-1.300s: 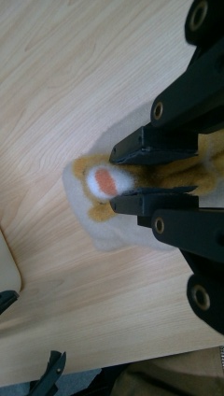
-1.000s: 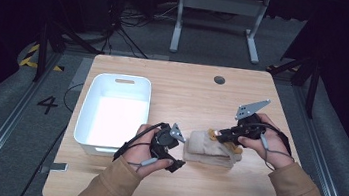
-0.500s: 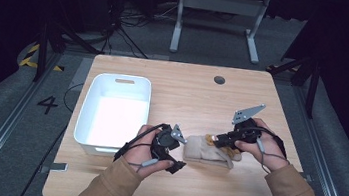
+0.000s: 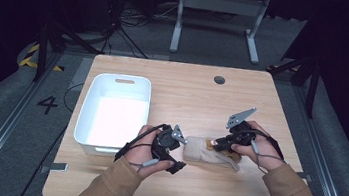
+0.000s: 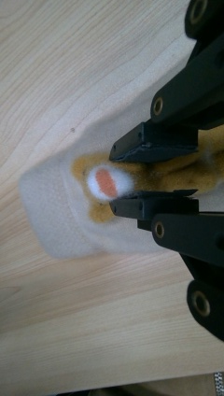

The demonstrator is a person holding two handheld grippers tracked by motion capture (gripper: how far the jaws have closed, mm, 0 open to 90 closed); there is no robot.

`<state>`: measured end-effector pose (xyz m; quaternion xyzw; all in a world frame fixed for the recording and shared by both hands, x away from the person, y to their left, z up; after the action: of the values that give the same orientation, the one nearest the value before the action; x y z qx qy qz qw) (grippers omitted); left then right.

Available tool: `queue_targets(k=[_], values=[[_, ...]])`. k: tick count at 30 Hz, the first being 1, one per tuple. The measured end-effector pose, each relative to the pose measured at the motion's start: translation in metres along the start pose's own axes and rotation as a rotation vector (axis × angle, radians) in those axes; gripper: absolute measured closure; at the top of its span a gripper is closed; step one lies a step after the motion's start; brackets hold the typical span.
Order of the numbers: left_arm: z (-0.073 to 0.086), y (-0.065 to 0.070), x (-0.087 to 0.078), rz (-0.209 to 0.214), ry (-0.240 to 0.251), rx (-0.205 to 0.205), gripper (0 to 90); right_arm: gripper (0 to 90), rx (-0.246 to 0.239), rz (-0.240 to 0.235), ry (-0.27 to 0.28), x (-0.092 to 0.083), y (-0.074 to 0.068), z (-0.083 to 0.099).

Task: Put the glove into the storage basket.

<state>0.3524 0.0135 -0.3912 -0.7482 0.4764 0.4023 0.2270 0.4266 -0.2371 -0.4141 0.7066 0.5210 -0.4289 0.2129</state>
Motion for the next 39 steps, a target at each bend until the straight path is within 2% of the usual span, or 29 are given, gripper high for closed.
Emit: queue_targets(k=[6, 8, 9, 10, 12, 13, 16, 21, 24, 26, 28, 30, 31, 34, 37, 39], values=[[0.0, 0.0, 0.0, -0.001, 0.0, 0.001, 27.9, 72.0, -0.011, 0.017, -0.014, 0.004, 0.002, 0.001], [0.0, 0.0, 0.0, 0.001, 0.0, 0.002, 27.0, 67.4, -0.01, 0.02, -0.01, 0.004, 0.002, 0.001], [0.0, -0.001, 0.0, -0.001, 0.002, 0.003, 26.0, 62.4, -0.02, 0.031, 0.0, 0.003, 0.001, 0.002], [0.0, -0.001, 0.0, -0.004, -0.001, -0.003, 26.0, 62.4, -0.02, 0.031, 0.0, 0.003, 0.001, 0.002], [0.0, -0.002, -0.001, -0.01, 0.006, -0.007, 23.9, 54.9, -0.017, 0.048, 0.017, 0.0, 0.0, 0.001], [0.0, -0.003, -0.001, -0.015, 0.008, -0.006, 21.7, 52.5, -0.003, 0.053, 0.039, -0.004, -0.002, 0.001], [-0.002, -0.005, -0.003, -0.02, 0.01, 0.0, 20.2, 50.1, -0.005, 0.067, 0.057, -0.007, -0.003, 0.002], [-0.006, -0.006, -0.002, 0.002, 0.014, 0.022, 19.4, 49.9, 0.005, 0.105, 0.1, -0.02, -0.007, 0.009], [-0.01, -0.006, -0.001, 0.012, 0.034, 0.026, 21.6, 50.3, 0.03, 0.123, 0.122, -0.028, -0.011, 0.015], [-0.014, -0.007, -0.002, 0.018, 0.047, 0.024, 23.9, 51.8, 0.043, 0.161, 0.131, -0.036, -0.013, 0.023], [-0.015, -0.007, -0.002, 0.013, 0.048, 0.029, 24.1, 52.1, 0.044, 0.168, 0.136, -0.037, -0.013, 0.025], [-0.017, -0.008, -0.001, 0.005, 0.051, 0.029, 24.2, 54.5, 0.087, 0.179, 0.183, -0.047, -0.015, 0.035], [-0.018, -0.009, -0.001, 0.002, 0.055, 0.023, 24.2, 54.5, 0.087, 0.179, 0.183, -0.047, -0.015, 0.035], [-0.022, -0.01, 0.0, 0.003, 0.066, 0.014, 24.1, 55.7, 0.125, 0.198, 0.24, -0.057, -0.015, 0.045], [-0.025, -0.011, 0.002, 0.012, 0.088, 0.01, 24.2, 55.7, 0.161, 0.227, 0.257, -0.066, -0.011, 0.054], [-0.026, -0.011, 0.004, -0.001, 0.091, 0.01, 25.0, 53.5, 0.199, 0.249, 0.283, -0.072, -0.007, 0.061]])
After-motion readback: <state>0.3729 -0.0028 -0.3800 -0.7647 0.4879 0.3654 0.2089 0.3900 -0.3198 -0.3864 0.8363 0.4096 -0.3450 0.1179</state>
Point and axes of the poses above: each handheld gripper's, and its own axes: x roughly forward along the jaws, z roughly out of its underside, y roughly to its right, the point moved 2 cm from there along x, roughly forward along the jaws, and after that the axes turned 2 degrees about -z, right-handed, at the moved point
